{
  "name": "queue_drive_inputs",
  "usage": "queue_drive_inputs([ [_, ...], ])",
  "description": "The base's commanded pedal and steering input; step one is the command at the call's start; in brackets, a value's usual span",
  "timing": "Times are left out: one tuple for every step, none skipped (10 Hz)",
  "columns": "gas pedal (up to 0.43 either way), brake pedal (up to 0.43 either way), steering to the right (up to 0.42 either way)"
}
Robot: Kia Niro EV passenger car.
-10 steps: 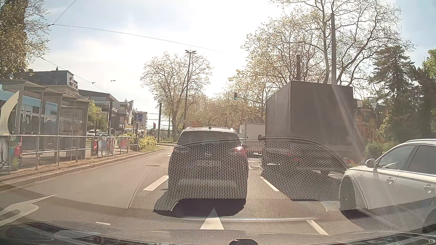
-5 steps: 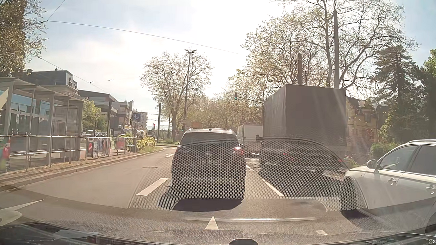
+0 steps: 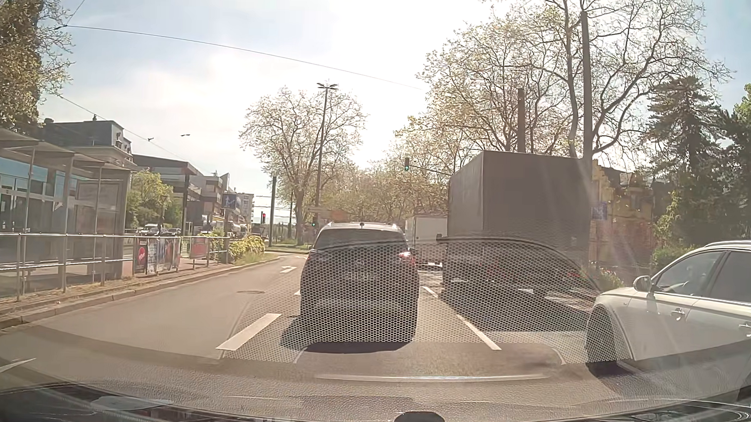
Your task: Follow the waypoints while adhering to traffic rules and regulations
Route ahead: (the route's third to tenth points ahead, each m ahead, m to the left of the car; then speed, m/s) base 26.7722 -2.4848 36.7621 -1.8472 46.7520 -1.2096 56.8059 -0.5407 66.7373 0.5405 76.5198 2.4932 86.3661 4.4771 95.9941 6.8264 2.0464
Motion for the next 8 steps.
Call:
queue_drive_inputs([
  [0.169, 0.000, -0.003],
  [0.169, 0.000, -0.002],
  [0.169, 0.000, -0.001],
  [0.169, 0.000, -0.001],
  [0.169, 0.000, -0.001],
  [0.169, 0.000, -0.001],
  [0.169, 0.000, -0.001],
  [0.169, 0.000, -0.001],
])
